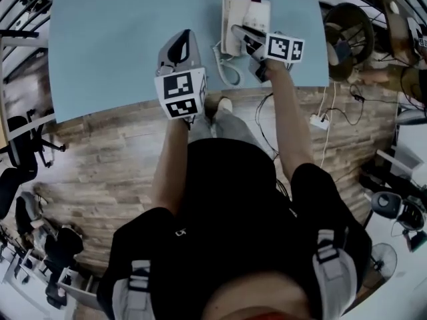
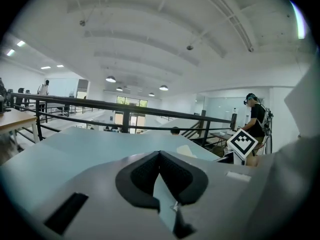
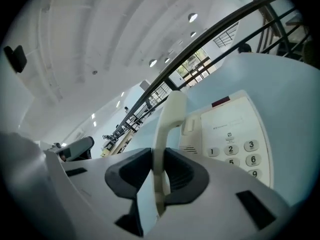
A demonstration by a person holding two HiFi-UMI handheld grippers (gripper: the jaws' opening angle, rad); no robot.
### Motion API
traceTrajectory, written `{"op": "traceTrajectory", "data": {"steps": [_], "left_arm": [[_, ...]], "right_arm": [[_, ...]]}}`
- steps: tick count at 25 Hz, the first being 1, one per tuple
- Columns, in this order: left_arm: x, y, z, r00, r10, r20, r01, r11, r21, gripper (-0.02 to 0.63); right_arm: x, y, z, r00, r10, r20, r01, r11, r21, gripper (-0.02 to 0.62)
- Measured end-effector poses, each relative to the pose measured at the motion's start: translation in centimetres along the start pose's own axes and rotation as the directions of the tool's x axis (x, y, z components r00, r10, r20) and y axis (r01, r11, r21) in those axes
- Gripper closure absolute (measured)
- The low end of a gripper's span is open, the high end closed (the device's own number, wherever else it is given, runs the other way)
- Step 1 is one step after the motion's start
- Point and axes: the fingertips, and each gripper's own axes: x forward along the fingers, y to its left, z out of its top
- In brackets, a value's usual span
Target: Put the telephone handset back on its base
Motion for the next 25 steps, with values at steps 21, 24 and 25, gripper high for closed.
{"op": "traceTrajectory", "data": {"steps": [21, 24, 25], "left_arm": [[0.8, 0.2, -0.7, 1.0, 0.023, -0.019, -0.023, 1.0, -0.014, 0.607], [0.7, -0.3, -0.8, 1.0, 0.009, -0.016, -0.009, 1.0, -0.013, 0.607], [0.7, -0.5, -0.8, 1.0, 0.006, -0.015, -0.007, 1.0, -0.013, 0.607]], "right_arm": [[2.4, -2.5, 0.0, 0.994, -0.106, -0.028, 0.106, 0.994, 0.001, 0.472], [1.3, -3.0, 0.3, 0.977, -0.21, 0.039, 0.211, 0.977, -0.03, 0.465], [0.8, -3.1, 0.3, 0.97, -0.234, 0.064, 0.236, 0.971, -0.029, 0.481]]}}
